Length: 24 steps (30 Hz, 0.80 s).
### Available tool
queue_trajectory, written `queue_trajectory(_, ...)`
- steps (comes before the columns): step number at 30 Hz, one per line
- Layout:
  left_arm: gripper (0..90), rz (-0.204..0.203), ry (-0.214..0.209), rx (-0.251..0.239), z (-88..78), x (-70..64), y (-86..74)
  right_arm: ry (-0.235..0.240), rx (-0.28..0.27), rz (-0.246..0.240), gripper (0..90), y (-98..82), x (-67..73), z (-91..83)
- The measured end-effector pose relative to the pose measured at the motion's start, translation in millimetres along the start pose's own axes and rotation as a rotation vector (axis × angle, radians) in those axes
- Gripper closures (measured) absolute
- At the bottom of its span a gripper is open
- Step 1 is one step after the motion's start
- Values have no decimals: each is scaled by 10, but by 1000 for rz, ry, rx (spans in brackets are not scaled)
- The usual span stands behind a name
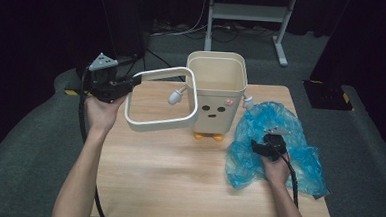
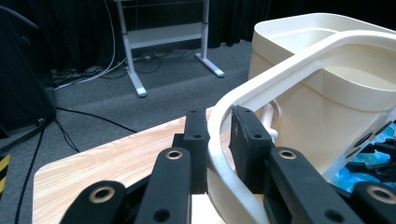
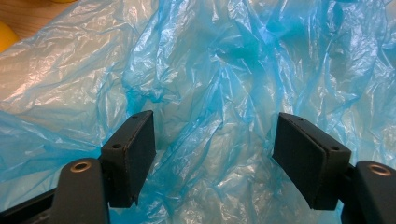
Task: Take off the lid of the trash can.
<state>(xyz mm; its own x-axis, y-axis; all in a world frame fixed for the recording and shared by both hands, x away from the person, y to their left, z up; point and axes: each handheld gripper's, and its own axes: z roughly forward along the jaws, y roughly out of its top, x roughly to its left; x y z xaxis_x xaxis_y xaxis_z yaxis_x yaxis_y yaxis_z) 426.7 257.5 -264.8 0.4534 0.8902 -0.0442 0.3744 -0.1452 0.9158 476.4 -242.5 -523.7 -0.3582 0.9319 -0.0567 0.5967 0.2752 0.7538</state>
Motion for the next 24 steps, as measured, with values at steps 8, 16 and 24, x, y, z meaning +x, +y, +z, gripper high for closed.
queue_trajectory(8,769,-8,12,-17,-71,47,-88,-3,1,-1,294,0,3,-2)
queue_trajectory(16,769,-38,22,-27,-136,129,-195,-3,1,-2,294,0,3,-2)
queue_trajectory(24,769,-50,29,-20,-155,159,-299,-4,2,-1,294,1,5,-3)
